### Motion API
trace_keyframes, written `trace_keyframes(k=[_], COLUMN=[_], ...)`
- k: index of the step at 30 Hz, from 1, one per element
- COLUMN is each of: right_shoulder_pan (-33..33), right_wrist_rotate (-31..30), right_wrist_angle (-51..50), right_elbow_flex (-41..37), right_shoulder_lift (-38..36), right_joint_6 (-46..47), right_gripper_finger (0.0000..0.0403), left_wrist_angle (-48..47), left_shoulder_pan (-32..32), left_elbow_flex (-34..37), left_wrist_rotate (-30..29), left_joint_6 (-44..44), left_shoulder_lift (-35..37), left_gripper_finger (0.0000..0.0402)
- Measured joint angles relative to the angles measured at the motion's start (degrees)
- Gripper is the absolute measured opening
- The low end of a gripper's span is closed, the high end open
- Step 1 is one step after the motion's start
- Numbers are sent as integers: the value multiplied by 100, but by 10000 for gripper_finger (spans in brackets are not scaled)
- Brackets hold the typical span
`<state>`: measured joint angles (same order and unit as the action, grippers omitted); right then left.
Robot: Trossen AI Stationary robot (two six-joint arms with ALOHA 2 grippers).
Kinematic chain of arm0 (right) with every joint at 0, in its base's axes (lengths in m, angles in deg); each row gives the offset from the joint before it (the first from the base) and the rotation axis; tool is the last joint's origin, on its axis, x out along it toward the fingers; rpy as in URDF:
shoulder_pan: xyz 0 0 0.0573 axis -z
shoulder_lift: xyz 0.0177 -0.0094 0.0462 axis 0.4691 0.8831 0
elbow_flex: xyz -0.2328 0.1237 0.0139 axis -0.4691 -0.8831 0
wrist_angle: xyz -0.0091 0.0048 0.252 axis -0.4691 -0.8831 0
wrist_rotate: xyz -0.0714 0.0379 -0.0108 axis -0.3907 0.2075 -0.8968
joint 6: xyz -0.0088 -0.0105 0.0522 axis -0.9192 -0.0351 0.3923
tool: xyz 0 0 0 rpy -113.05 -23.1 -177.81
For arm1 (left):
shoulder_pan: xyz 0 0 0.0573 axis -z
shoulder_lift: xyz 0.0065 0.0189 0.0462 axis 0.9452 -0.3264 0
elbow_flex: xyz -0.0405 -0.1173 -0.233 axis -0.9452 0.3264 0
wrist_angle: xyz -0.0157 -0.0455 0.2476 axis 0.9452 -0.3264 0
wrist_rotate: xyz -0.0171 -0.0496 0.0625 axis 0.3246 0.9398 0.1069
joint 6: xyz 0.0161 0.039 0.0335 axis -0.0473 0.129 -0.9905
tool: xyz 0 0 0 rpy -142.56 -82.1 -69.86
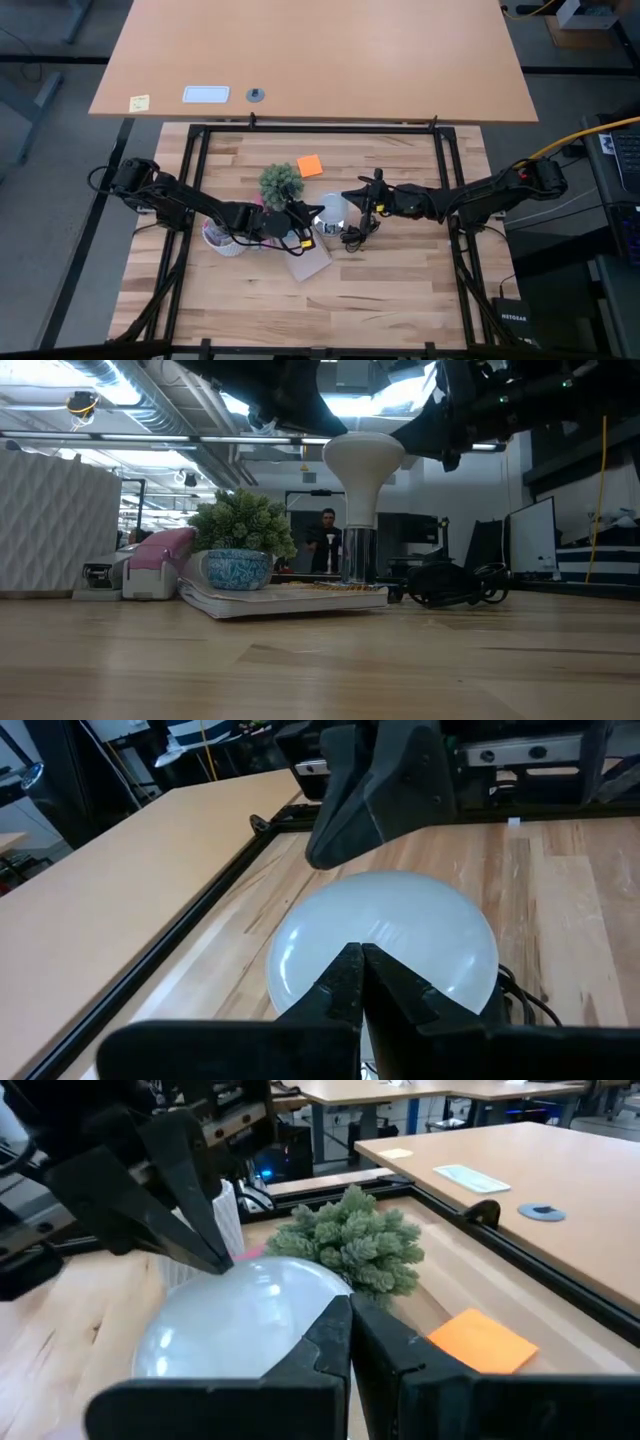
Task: Screw lightbulb
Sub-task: Insert the lightbulb into the silver lamp socket
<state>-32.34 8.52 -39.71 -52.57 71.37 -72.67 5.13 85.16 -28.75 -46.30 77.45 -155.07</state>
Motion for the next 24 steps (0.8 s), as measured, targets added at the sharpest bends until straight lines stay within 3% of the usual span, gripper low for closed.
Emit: trace_keyframes(k=[14, 24], right_shoulder_pan=[-11, -9], right_wrist_rotate=[225, 565], right_wrist_angle=[-166, -223], right_elbow_flex=[-1, 2], right_shoulder_lift=[2, -4], right_joint_6=[20, 180], right_gripper_finger=[12, 12], left_wrist_angle=[0, -46], left_shoulder_pan=[0, 4], left_elbow_flex=[0, 9], left_wrist_rotate=[-6, -468], left_joint_6=[0, 0], left_shoulder_lift=[0, 0], left_gripper_finger=[0, 0])
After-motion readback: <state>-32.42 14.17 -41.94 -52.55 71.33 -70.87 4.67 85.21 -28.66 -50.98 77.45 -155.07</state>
